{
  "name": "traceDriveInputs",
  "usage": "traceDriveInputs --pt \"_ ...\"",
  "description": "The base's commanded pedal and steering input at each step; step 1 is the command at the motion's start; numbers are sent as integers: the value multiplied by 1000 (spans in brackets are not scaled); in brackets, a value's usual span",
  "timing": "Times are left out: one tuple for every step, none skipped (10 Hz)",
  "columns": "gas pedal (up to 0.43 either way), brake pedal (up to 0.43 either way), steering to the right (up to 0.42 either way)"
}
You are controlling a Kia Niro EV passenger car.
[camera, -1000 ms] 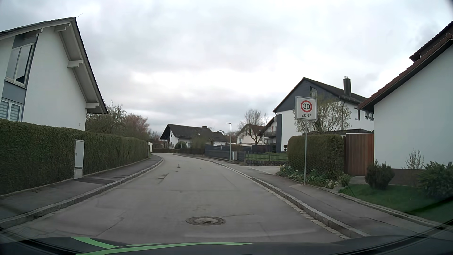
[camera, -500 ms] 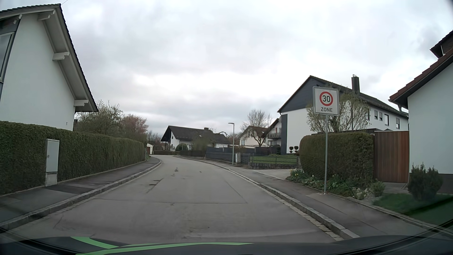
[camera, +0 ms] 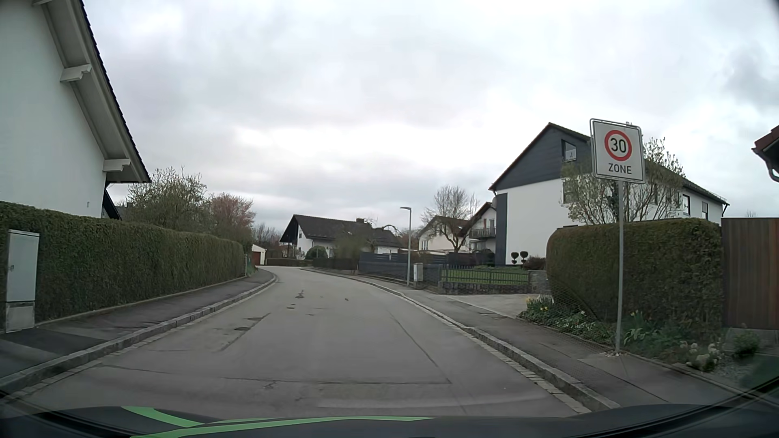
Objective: Follow the waypoints while adhering to traffic rules and regulations
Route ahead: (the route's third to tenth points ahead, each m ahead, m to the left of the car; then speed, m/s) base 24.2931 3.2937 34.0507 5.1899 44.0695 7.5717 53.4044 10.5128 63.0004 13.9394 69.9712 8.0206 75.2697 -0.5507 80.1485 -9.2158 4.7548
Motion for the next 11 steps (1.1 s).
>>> traceDriveInputs --pt "220 0 -27" --pt "220 0 -28" --pt "220 0 -28" --pt "220 0 -27" --pt "220 0 -27" --pt "220 0 -26" --pt "209 0 -24" --pt "209 0 -24" --pt "209 0 -25" --pt "209 0 -25" --pt "209 0 -24"
